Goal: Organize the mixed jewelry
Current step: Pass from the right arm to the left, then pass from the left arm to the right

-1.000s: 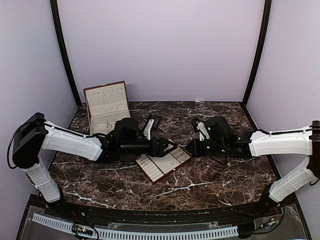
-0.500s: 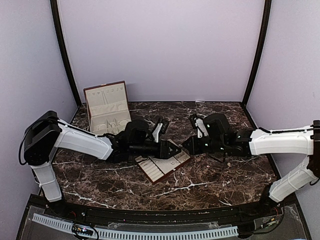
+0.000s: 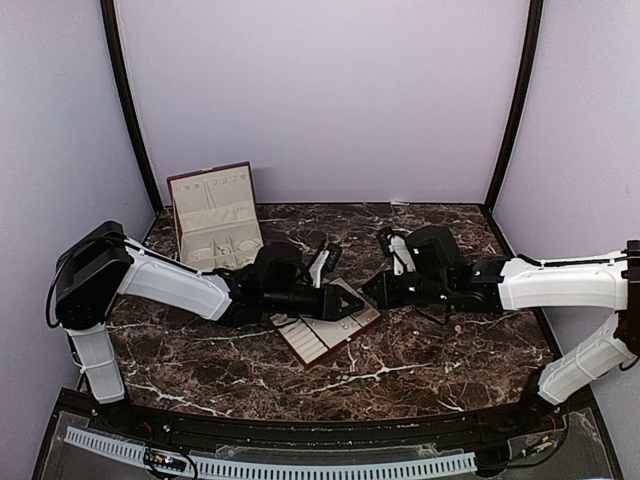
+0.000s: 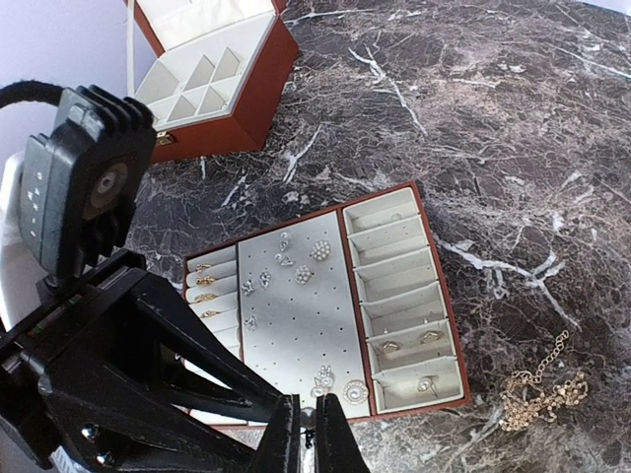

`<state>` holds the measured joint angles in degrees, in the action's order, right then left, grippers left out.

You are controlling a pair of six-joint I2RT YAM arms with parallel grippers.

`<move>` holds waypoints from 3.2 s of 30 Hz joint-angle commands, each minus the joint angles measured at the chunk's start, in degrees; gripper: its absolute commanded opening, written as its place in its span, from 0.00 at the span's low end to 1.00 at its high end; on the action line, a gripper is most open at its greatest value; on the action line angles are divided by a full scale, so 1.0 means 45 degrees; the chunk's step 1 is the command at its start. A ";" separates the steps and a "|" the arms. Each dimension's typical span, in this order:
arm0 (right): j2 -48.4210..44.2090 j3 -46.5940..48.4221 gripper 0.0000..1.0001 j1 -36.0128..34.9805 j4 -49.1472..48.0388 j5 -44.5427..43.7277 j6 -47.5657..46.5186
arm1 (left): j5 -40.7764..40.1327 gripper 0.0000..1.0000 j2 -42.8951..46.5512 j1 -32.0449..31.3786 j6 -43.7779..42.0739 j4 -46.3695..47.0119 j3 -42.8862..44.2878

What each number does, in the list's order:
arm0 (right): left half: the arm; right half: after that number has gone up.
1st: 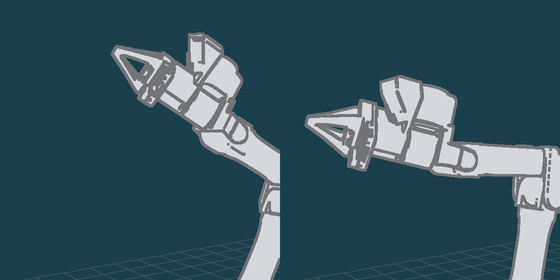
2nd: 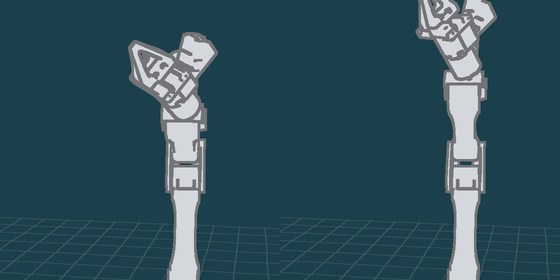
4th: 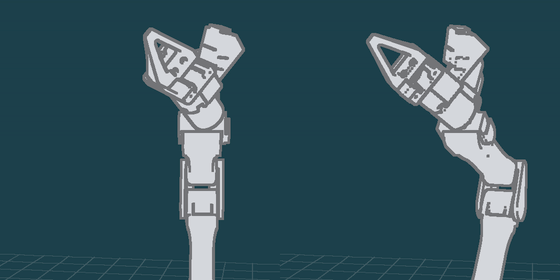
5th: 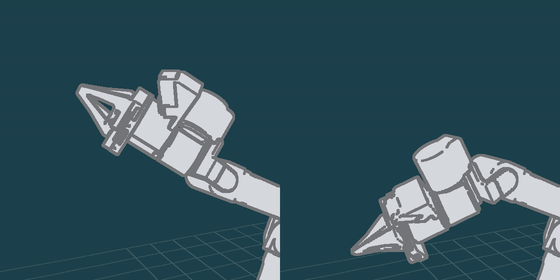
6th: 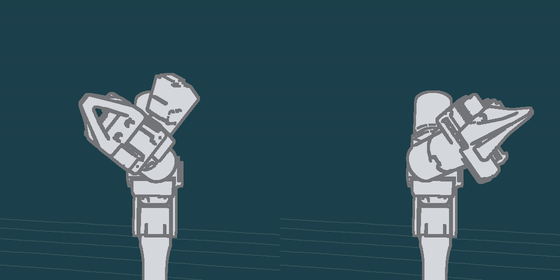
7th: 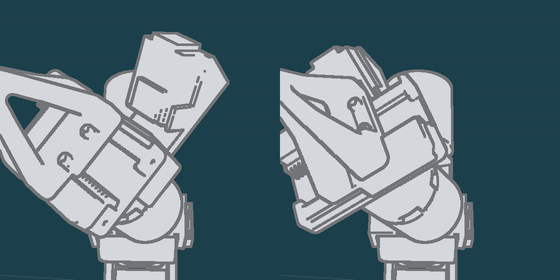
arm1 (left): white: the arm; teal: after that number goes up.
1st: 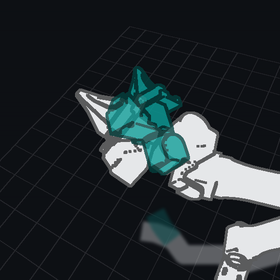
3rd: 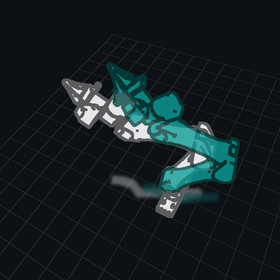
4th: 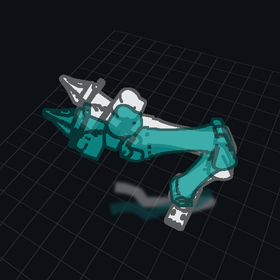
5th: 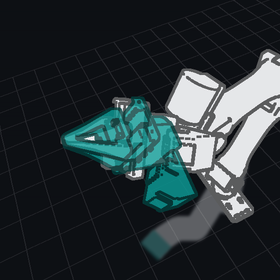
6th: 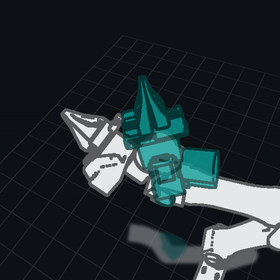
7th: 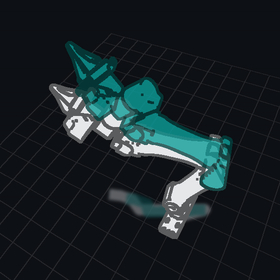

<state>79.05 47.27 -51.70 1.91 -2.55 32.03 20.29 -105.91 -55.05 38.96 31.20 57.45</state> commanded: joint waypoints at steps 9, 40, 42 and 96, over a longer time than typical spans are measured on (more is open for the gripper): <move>-0.0139 0.0473 0.04 -0.0165 -0.0367 0.0160 0.0020 | 0.0314 0.30 -0.0214 -0.0082 0.0103 0.0505 0.0524; 0.0069 0.0395 0.04 -0.0309 -0.0366 0.0507 -0.0129 | -0.0113 0.08 -0.0123 -0.0084 -0.0166 0.0679 0.0584; 0.0090 0.0395 0.04 -0.0325 -0.0369 0.0507 -0.0150 | -0.0169 0.05 -0.0103 -0.0076 -0.0221 0.0661 0.0584; -0.0551 -0.0802 0.24 0.0532 -0.4002 0.8271 0.1033 | 0.6245 0.00 0.2832 0.0885 -0.3401 0.2182 -0.2223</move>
<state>75.94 41.78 -48.77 -16.03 33.71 37.39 47.20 -96.29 -51.03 24.82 41.23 47.42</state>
